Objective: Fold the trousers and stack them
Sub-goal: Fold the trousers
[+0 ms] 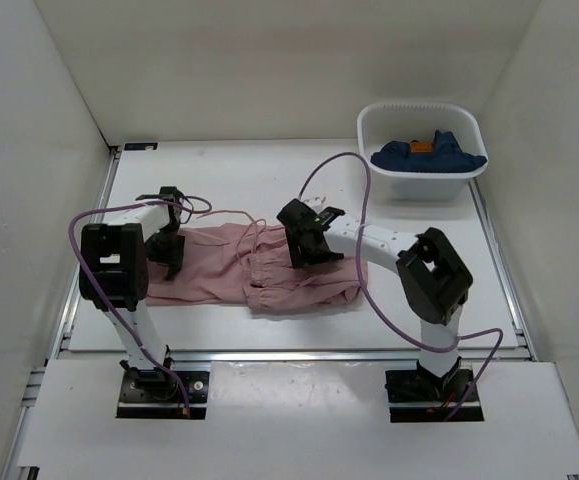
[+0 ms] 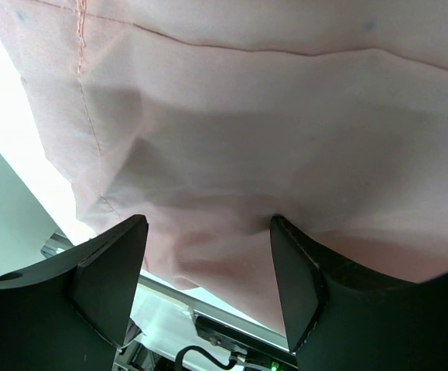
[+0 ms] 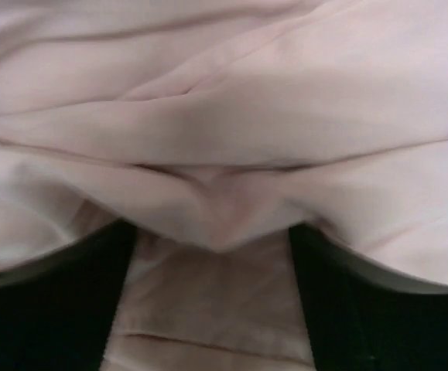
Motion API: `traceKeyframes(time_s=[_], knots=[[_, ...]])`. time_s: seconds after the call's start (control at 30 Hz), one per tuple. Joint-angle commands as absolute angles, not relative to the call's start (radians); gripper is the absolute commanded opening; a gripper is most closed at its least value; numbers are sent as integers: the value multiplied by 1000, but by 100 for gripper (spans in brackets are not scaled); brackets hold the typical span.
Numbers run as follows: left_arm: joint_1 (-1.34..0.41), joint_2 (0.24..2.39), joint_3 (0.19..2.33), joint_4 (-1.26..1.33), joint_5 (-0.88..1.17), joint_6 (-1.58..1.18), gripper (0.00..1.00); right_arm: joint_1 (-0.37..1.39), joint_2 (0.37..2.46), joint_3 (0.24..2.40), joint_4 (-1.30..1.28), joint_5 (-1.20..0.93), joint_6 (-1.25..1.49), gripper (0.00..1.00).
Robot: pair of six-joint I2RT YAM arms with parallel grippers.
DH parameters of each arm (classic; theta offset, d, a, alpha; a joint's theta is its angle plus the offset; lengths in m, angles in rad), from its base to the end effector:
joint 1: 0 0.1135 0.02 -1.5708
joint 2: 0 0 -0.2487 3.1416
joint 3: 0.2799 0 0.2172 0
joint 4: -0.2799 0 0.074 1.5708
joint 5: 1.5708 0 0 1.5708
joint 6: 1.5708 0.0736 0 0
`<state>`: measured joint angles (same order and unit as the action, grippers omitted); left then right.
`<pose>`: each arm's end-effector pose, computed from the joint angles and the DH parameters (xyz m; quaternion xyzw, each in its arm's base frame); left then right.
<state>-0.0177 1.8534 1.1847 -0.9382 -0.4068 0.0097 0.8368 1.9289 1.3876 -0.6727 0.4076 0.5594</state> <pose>0.2857 0.0241 0.1285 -0.0171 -0.9791 -0.2020 0.0169 0.2671 0.2525 0.1576 -0.0977 0.9595 -0.0409 0.2612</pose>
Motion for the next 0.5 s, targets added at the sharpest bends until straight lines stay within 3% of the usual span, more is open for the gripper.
traceKeyframes(time_s=[0.0, 0.07, 0.27, 0.47], knots=[[-14, 1804, 1175, -934, -394, 0, 76, 830, 1768, 1471, -708, 506, 543, 88], [-14, 1795, 1175, -934, -382, 0, 77, 821, 1715, 1482, -764, 552, 601, 99], [-5, 1775, 1175, -943, -362, 0, 77, 690, 1573, 1329, -884, 378, 780, 99], [5, 1766, 1239, -974, -342, 0, 77, 572, 1480, 1004, -613, 166, 882, 99]])
